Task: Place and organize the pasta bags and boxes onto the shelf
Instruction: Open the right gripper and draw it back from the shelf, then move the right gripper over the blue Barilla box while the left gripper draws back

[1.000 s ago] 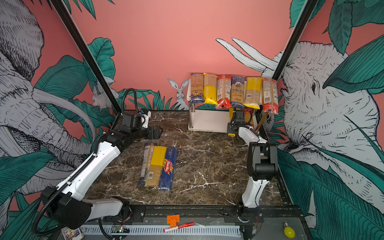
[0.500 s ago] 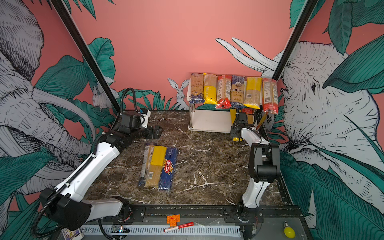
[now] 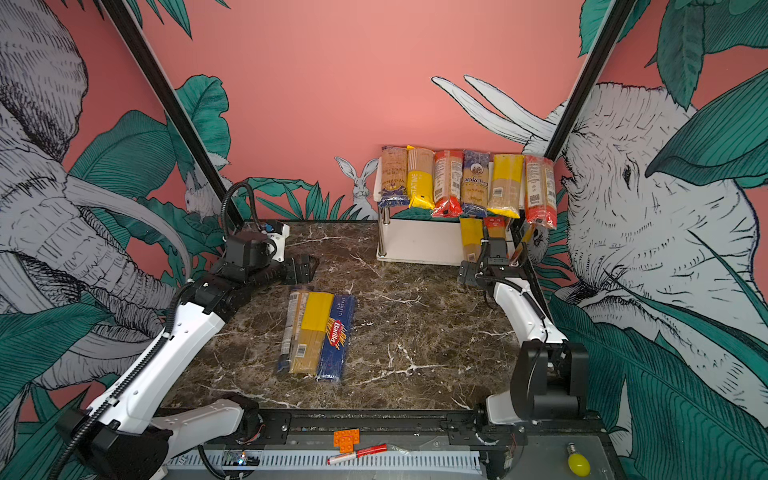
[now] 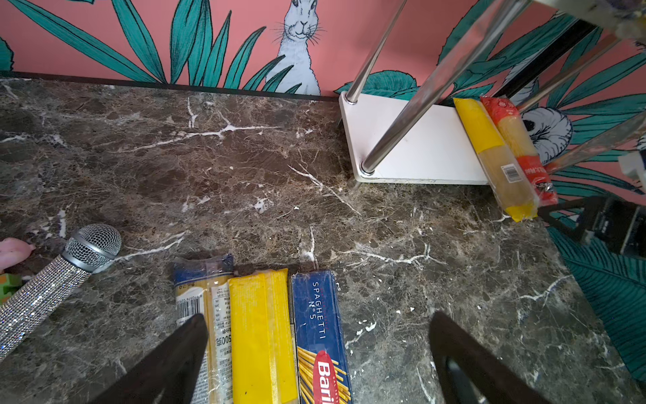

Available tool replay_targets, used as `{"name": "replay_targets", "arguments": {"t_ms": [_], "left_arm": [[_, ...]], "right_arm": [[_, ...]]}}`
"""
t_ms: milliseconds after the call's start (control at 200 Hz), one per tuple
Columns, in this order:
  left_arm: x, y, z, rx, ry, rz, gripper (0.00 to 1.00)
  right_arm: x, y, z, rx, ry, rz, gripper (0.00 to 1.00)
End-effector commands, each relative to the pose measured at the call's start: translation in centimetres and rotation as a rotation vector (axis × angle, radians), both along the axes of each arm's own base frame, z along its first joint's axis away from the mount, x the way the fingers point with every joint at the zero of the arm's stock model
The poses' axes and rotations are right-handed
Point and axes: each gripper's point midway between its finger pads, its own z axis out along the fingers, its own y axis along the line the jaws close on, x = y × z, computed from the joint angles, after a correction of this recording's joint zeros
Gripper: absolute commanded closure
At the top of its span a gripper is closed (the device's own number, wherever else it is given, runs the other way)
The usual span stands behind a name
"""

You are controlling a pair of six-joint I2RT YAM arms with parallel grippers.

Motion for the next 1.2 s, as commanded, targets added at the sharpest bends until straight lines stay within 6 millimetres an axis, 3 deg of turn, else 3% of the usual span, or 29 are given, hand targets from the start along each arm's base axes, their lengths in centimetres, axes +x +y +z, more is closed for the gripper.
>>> {"name": "replay_targets", "arguments": {"t_ms": [0, 410, 615, 795, 970, 1195], "left_arm": [[-1.4, 0.8, -0.4, -0.041, 0.011, 0.034, 0.01], [-8.7, 0.3, -6.6, -0.043, 0.130, 0.052, 0.01], [-12.4, 2.6, -8.1, -0.050, 0.163, 0.099, 0.01], [-15.0, 5.4, -7.8, 0.019, 0.175, 0.117, 0.01], [-16.5, 6.9, -7.8, 0.025, 0.171, 0.126, 0.01], [-16.4, 6.9, -7.8, 0.047, 0.152, 0.109, 0.01]], "right_arm": [[-2.9, 1.6, 0.5, 0.045, 0.021, 0.016, 0.01], [-12.1, 8.8, 2.4, 0.148, 0.029, 0.164, 0.01], [-16.1, 11.9, 1.3, 0.198, 0.040, 0.213, 0.01], [-19.1, 16.0, -1.0, 0.147, 0.052, 0.316, 0.01], [-21.0, 22.7, -3.2, 0.133, 0.069, 0.442, 0.01], [-21.8, 34.1, -4.8, 0.116, 0.120, 0.620, 0.01]]}}
